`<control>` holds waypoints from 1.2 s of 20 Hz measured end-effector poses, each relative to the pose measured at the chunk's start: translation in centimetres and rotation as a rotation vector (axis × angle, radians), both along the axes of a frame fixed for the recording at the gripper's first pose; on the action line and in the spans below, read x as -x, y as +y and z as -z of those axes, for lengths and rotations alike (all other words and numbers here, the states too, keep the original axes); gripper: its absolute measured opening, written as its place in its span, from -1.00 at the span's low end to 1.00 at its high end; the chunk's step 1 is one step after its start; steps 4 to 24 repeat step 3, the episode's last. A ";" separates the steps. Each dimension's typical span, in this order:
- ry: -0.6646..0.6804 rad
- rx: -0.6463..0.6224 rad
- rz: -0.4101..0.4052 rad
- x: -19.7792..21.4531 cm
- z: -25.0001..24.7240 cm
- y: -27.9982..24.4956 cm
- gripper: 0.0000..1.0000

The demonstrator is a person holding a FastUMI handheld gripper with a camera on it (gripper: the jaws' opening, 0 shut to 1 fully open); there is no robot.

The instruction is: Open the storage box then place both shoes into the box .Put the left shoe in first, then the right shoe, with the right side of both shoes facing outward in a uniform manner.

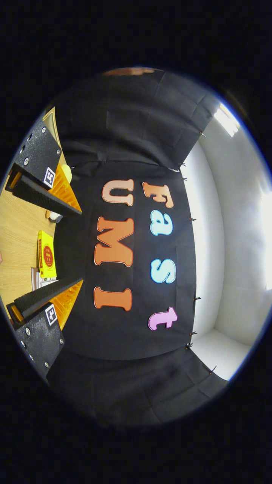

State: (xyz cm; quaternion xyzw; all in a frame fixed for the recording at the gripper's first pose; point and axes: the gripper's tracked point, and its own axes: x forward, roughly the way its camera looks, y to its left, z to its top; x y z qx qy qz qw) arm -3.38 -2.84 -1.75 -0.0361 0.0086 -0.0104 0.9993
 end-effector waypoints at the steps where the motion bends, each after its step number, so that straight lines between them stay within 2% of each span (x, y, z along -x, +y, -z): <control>1: -0.001 0.001 -0.006 0.1 -0.1 0.1 0.91; 24: -0.003 0.003 -0.016 0.2 -0.2 0.3 0.91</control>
